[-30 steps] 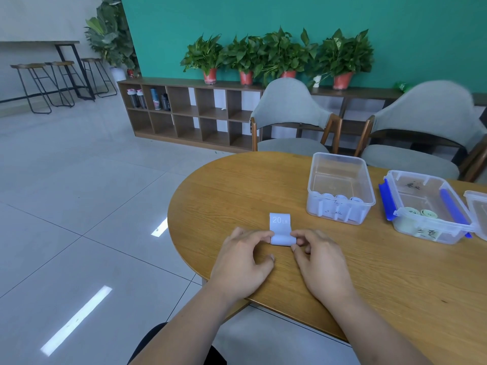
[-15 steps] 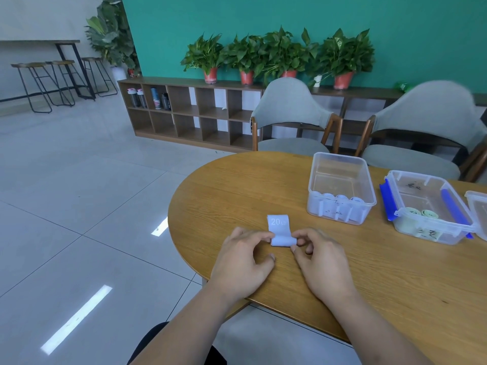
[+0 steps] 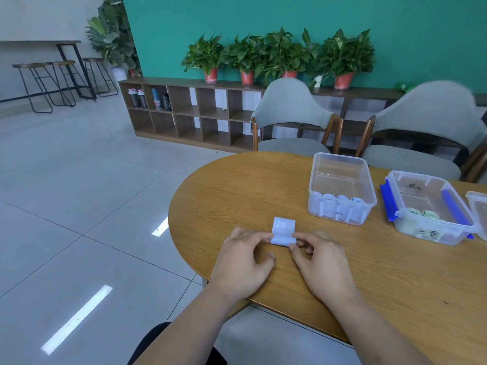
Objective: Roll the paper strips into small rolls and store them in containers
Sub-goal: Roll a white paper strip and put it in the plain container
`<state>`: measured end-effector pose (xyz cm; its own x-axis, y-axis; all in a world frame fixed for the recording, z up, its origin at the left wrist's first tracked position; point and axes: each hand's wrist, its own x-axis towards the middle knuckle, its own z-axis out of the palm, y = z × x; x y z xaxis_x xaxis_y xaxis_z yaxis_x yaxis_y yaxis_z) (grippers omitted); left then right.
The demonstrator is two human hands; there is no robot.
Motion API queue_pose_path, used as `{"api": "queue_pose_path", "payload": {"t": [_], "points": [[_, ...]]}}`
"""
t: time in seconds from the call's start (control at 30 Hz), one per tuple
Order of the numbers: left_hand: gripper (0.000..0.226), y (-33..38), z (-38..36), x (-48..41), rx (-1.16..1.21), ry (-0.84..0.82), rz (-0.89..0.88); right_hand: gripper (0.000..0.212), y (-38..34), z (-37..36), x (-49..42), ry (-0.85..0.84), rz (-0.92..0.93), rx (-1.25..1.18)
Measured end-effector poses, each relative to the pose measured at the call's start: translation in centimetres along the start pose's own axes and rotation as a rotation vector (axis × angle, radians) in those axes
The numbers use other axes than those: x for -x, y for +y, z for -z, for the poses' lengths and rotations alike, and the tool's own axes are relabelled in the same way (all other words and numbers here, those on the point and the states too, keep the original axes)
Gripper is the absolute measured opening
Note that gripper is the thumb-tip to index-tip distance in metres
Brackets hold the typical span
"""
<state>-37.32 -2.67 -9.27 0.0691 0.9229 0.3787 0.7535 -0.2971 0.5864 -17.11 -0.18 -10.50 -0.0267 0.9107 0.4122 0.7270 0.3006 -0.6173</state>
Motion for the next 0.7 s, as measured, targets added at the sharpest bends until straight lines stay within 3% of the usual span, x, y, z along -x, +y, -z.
{"api": "queue_pose_path", "payload": {"t": [0.1,0.37,0.53,0.7], "points": [[0.042,0.01,0.02,-0.02,0.005,0.0,-0.001,0.03,-0.12,0.07,0.02,-0.003,-0.004,-0.029],[0.043,-0.17,-0.03,0.01,-0.002,-0.006,-0.026,0.016,-0.29,0.26,0.08,0.013,-0.021,-0.054],[0.054,0.0,0.14,-0.11,-0.046,-0.059,-0.039,0.027,-0.09,0.18,0.03,-0.02,-0.009,-0.002],[0.051,-0.08,0.12,-0.02,0.015,-0.045,0.003,0.024,-0.27,0.45,0.08,-0.002,-0.031,-0.044]]}}
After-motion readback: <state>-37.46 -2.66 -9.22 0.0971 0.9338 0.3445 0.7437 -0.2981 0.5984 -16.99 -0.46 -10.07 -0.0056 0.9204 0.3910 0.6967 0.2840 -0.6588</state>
